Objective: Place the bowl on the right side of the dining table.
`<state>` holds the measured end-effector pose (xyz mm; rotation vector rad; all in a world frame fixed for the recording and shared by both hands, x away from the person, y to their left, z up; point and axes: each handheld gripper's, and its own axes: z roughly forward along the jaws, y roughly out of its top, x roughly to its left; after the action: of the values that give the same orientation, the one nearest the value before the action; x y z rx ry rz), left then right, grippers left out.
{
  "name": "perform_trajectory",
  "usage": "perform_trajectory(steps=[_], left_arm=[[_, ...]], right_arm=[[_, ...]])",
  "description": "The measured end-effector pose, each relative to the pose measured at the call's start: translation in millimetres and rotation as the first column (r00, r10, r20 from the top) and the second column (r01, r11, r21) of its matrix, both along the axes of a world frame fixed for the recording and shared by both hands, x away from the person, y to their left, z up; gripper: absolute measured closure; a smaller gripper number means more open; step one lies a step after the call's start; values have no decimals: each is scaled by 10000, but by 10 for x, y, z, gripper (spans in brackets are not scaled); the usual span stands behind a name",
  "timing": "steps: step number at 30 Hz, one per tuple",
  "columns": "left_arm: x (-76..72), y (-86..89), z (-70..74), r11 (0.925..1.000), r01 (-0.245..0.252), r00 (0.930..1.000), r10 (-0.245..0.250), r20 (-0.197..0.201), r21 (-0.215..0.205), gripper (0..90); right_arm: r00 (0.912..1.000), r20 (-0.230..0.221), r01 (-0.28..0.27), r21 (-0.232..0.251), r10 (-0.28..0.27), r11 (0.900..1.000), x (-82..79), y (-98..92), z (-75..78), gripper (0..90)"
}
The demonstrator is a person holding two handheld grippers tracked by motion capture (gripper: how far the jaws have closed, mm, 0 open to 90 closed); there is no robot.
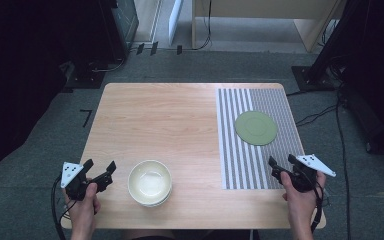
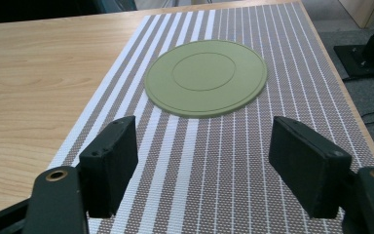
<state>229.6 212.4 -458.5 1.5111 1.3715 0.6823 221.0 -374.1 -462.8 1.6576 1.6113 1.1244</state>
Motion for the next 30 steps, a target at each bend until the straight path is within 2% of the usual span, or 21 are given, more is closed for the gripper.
perform_trajectory(steps=[8,19,24,30], left_arm=[[-15,-46,49,9998,202,9997,-200,149,-90,153],[-34,-104,104,9991,412,9989,-409,228,-125,153],[-49,-133,123,9970,683,9974,-675,236,-351,153],[-63,-173,144,9956,868,9960,-859,255,-347,153]], right_arm=[[9997,26,-256,-223,257,9994,6,173,29,264],[9979,49,-641,-269,642,9976,3,403,43,265],[9952,179,-953,-544,964,9940,4,590,60,268],[9923,321,-1173,-632,1195,9911,-8,779,103,278]])
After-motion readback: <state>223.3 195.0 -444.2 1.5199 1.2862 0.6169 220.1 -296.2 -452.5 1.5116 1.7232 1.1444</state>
